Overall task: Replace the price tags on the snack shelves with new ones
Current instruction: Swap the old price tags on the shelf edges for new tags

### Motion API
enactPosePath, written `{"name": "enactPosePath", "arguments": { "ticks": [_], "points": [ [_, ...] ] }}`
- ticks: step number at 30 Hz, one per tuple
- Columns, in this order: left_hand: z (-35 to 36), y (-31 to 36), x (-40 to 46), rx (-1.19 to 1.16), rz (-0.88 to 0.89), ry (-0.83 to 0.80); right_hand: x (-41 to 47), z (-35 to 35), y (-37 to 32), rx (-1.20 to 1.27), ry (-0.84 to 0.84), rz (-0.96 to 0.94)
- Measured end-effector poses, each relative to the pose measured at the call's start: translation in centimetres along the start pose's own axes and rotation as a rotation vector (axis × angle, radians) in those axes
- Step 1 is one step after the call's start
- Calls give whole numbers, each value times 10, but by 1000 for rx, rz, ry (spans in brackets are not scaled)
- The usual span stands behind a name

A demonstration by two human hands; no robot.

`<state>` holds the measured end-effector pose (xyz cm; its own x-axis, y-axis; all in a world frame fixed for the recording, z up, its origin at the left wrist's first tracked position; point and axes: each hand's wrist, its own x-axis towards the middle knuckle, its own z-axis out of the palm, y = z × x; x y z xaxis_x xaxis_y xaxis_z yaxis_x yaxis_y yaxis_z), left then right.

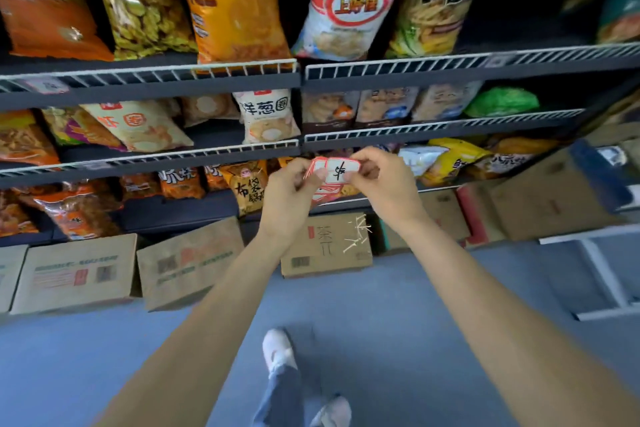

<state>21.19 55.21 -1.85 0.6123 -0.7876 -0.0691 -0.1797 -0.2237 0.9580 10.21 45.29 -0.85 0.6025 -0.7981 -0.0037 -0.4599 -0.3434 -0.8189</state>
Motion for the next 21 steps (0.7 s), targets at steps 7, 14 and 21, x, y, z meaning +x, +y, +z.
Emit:
{"name": "enactPosePath", "arguments": {
  "ticks": [7, 14, 21],
  "points": [
    [69, 20, 52, -42, -95, -176, 38, -58, 50, -22, 4, 45],
    [150, 26, 95, 22, -116, -155, 80, -110, 108, -68, 17, 85],
    [243, 41, 121, 49, -134, -78, 110, -173, 172, -88, 2, 90]
  ]
}}
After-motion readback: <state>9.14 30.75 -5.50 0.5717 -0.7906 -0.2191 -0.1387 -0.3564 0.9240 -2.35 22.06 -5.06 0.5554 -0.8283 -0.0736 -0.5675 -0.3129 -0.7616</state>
